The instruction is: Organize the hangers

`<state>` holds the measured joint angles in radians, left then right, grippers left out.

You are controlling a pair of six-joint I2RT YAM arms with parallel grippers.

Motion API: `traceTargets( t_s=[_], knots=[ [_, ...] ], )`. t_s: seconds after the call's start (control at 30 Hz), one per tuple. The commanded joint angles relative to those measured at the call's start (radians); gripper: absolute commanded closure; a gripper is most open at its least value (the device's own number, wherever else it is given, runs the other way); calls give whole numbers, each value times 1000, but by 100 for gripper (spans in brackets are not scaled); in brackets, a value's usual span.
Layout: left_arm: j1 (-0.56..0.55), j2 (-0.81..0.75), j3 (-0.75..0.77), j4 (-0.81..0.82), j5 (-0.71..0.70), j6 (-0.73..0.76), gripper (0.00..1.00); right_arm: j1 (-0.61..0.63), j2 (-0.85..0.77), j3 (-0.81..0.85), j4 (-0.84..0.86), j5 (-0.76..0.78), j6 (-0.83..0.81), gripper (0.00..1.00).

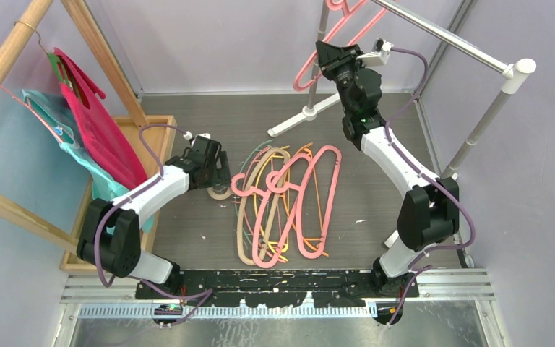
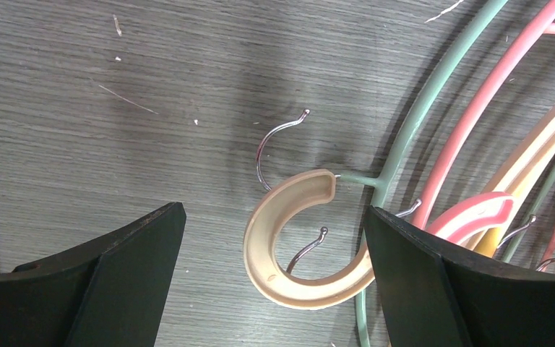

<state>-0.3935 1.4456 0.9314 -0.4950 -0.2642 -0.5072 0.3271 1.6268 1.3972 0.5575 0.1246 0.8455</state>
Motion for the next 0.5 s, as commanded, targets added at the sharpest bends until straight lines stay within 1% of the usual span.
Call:
traceTargets(
  t_s=[0.0,0.27,0.47],
  knots=[
    [-4,7,52,-8,-20,15,2,0,17,106,85,43,17,99],
    [-4,8,54,-6,-9,12,2,-13,114,228,-1,86,41,99],
    [-4,11,52,-10,-13,16,2,-35,165,240,-44,85,104,99]
  ],
)
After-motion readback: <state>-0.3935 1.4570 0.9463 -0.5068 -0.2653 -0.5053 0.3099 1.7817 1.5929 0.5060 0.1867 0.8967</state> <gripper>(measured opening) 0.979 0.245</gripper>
